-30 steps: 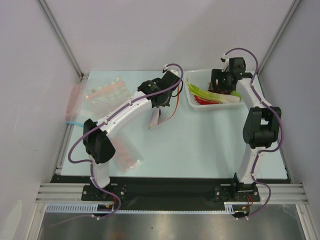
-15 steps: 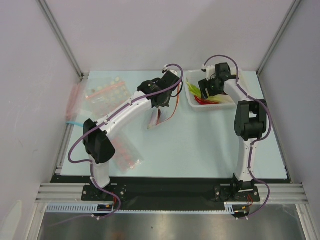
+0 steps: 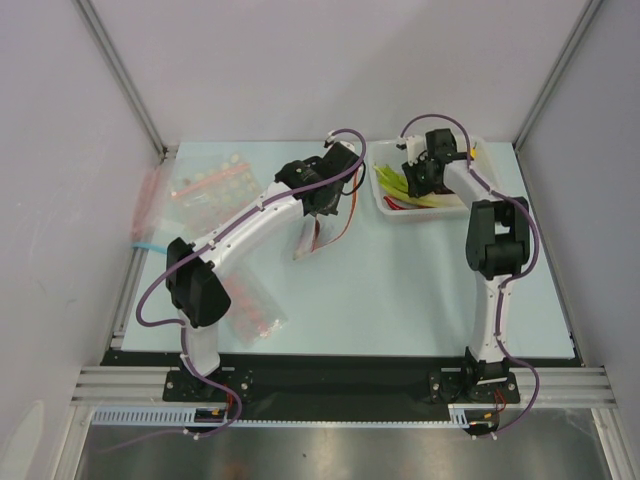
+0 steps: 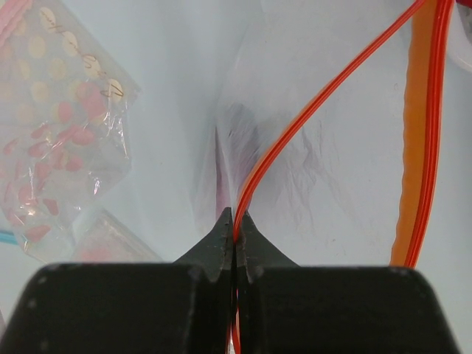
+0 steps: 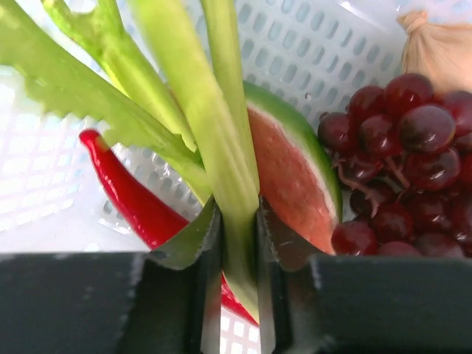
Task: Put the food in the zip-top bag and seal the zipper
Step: Pick up the fake vegetable from the bin.
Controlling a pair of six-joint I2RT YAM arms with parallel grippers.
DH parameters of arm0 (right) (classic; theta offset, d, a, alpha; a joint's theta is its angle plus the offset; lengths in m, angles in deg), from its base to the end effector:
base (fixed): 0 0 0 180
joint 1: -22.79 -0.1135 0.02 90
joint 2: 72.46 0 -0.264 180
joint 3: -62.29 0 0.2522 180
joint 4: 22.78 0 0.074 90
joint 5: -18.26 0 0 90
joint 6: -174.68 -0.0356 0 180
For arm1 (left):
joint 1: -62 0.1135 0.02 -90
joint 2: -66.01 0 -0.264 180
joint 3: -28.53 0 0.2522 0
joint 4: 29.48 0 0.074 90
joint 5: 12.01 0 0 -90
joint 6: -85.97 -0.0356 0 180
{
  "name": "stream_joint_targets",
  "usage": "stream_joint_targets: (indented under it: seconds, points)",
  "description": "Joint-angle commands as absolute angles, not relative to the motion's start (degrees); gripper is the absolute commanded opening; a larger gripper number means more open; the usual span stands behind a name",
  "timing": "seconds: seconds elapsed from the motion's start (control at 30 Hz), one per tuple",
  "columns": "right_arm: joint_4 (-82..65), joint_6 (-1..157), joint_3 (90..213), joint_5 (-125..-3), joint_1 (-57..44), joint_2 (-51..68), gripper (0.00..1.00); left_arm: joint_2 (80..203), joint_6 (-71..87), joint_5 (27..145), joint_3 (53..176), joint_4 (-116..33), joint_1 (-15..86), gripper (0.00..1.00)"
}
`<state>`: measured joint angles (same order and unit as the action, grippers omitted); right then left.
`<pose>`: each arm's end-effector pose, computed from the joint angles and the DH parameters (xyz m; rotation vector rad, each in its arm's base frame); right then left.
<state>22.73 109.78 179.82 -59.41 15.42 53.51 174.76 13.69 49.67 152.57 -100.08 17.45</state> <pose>0.4835 0.0702 0.2022 -0.7787 2.3617 0.1406 0.3027 -0.2742 0.3434 0.3692 2.3553 0.1294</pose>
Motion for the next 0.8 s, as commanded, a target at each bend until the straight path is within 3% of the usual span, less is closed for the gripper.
stream_joint_targets:
  seconds: [0.0,0.2,0.77]
  points:
    - [18.32,107.71,177.66,-57.33,15.85,48.66,0.16,171.57,14.78,48.89,155.06,-100.46,17.35,0.0]
    - [12.43,102.44,173.45,-54.7,18.04,41.45,0.0,171.13,15.22,49.07,155.32,-100.72,17.35,0.0]
    - [-3.11,86.01,167.03,-38.71,25.25,26.25,0.0,170.51,18.29,53.37,158.65,-104.76,17.35,0.0]
